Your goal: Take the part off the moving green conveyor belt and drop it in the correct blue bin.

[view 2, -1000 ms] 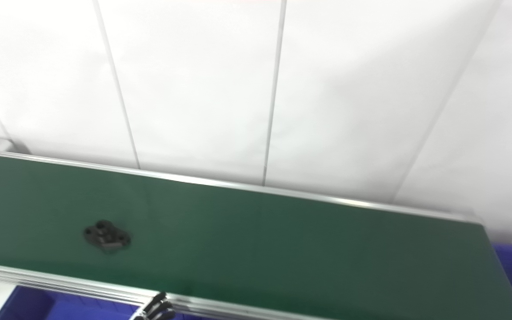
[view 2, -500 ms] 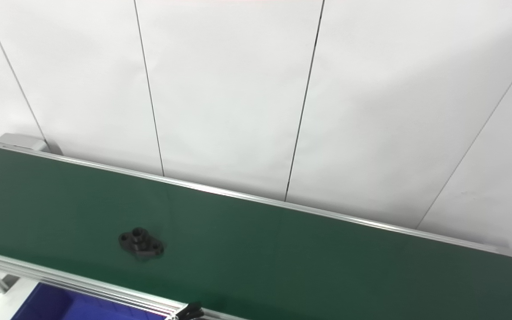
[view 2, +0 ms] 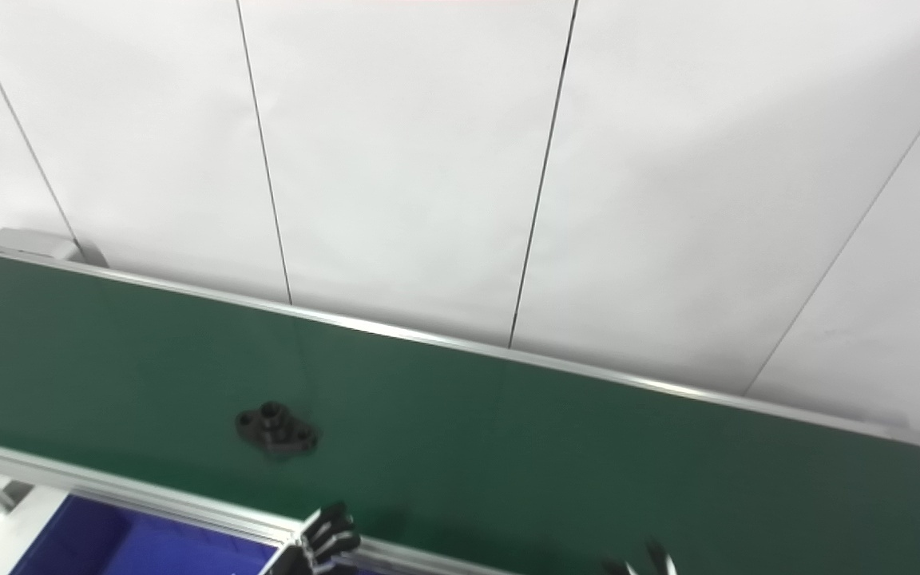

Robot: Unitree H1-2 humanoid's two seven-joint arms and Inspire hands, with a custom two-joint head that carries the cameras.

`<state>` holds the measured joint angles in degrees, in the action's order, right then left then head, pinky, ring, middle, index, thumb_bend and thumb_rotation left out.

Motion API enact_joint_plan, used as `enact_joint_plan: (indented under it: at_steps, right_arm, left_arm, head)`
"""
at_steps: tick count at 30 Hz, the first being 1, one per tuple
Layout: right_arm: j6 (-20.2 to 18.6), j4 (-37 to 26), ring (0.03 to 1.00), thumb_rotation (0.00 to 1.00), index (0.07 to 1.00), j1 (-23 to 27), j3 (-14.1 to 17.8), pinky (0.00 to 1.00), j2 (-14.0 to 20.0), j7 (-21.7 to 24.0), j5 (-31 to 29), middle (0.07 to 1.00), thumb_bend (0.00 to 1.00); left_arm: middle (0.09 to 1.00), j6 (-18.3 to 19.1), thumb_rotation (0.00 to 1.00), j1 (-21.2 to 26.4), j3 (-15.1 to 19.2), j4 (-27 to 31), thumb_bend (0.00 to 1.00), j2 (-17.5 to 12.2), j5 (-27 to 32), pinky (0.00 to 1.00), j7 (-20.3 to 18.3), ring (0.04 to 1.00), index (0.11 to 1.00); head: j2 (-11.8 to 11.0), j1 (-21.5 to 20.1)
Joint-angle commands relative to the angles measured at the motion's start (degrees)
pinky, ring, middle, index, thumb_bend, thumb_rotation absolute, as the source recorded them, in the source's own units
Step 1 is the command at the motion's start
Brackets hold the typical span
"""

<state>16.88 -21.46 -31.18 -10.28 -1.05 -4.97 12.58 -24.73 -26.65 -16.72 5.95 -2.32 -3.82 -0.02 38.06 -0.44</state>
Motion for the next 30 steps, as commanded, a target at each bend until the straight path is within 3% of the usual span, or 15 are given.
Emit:
enact_joint_plan:
  at_steps: [1,3,5,8,13,17,22,30]
  right_arm:
    - [-1.9,-3.3,0.734,0.49,0.935,2.4,0.5,0.65,0.3,1.2,2.0,0.806,0.74]
    - [-5.5,-5.5,0.74,0.47,0.908,5.8,1.1,0.64,1.1,2.8,4.8,0.793,0.76]
    - [-11.5,-8.5,0.744,0.45,0.877,9.8,1.7,0.63,2.4,5.7,10.0,0.785,0.79]
    - [-18.8,-11.0,0.723,0.37,0.825,15.5,2.2,0.61,3.8,9.5,15.3,0.763,0.85]
    - [-25.3,-10.7,0.698,0.32,0.811,22.4,0.9,0.61,4.3,13.0,22.7,0.744,0.9]
    - [-28.6,-8.8,0.657,0.37,0.809,26.6,-1.0,0.55,4.3,15.0,30.9,0.724,0.94]
    - [-31.4,-5.0,0.66,0.39,0.817,31.7,-2.9,0.54,3.2,16.7,36.2,0.729,0.93]
    - [-33.7,0.5,0.647,0.4,0.832,37.9,-7.0,0.51,3.8,18.6,46.4,0.737,0.93]
  left_arm:
    - [0.883,-2.0,0.53,-0.3,0.3,2.7,0.9,-0.3,0.8,0.73,-0.8,0.842,0.91]
    - [0.886,-1.5,0.53,-0.4,0.6,3.7,0.9,-0.6,1.2,0.74,-1.2,0.846,0.916]
    - [0.889,-1.1,0.52,-0.3,0.9,4.6,0.9,-0.9,1.7,0.75,-1.8,0.851,0.924]
    - [0.896,-0.6,0.53,-0.3,1.3,5.5,0.88,-1.2,2.5,0.78,-2.6,0.864,0.939]
    - [0.905,1.2,0.57,-0.8,2.2,7.2,0.88,-1.5,3.1,0.8,-3.3,0.88,0.948]
    - [0.926,1.9,0.62,-1.3,2.6,8.3,0.88,-1.7,3.2,0.82,-3.8,0.892,0.961]
    - [0.939,3.8,0.64,-2.1,2.6,10.7,0.86,-1.7,3.7,0.84,-4.4,0.909,0.977]
    - [0.942,4.7,0.66,-3.0,2.0,12.4,0.82,-1.3,3.5,0.86,-4.7,0.914,0.992]
  head:
    - [0.5,-1.3]
    - [1.4,-2.9]
    - [2.3,-5.0]
    - [2.9,-6.5]
    - [4.5,-9.3]
    - [5.6,-10.3]
    - [6.8,-10.6]
    - [6.9,-10.4]
